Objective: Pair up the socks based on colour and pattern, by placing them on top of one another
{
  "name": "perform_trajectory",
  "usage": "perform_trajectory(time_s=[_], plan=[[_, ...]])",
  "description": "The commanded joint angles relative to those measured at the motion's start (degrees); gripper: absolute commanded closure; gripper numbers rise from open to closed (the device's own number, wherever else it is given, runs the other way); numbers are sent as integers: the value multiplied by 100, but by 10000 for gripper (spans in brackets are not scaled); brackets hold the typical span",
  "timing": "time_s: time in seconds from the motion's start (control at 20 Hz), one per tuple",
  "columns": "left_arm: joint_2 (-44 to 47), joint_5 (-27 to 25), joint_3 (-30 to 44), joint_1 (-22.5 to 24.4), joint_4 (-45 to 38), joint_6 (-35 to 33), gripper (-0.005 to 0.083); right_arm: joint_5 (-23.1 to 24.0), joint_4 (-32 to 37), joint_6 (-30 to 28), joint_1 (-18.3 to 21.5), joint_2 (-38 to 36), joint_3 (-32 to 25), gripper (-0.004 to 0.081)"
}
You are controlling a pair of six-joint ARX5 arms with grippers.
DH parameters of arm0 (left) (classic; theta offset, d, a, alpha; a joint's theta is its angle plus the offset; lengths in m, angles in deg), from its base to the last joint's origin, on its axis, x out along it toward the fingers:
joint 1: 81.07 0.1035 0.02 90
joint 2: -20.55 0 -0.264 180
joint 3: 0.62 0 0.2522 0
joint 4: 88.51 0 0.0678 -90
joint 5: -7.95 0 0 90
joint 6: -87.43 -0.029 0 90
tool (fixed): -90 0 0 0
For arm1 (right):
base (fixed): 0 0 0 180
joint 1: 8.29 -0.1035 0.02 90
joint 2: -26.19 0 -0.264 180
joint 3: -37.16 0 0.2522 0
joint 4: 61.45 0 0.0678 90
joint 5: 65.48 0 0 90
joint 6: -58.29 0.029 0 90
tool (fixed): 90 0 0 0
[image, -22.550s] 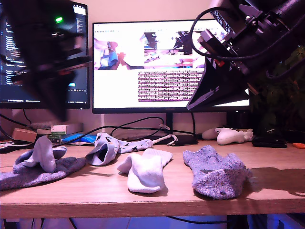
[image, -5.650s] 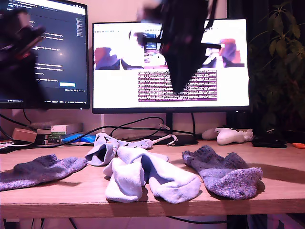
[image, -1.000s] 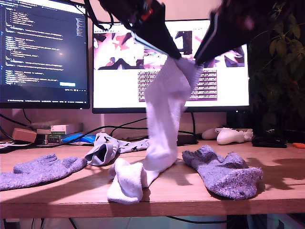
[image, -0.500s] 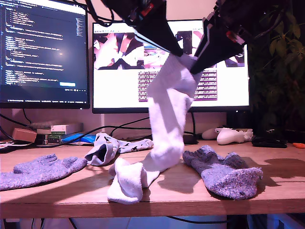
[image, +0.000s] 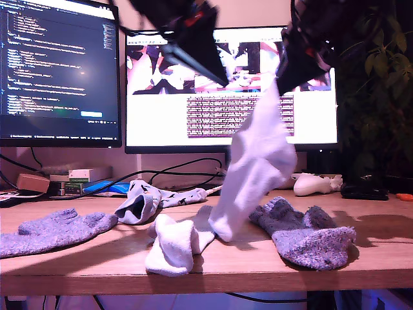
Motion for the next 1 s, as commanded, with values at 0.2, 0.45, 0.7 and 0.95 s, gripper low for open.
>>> perform_trajectory(time_s=[0.2,0.45,0.7,0.95], plan=[[116,-225,-24,122,282,518,646,396,-866,190,-446,46,778,782],[118,-415,-24,343,820,782,705,289,-1316,490,-826,44,1207,782],[120,-428,-24,750,1368,1104,791,-450,-1873,699,-1235,-81,1259,782],[313,-254,-22,964,1447,1307,793,-772,-1856,933,-1759,-254,1261,782]])
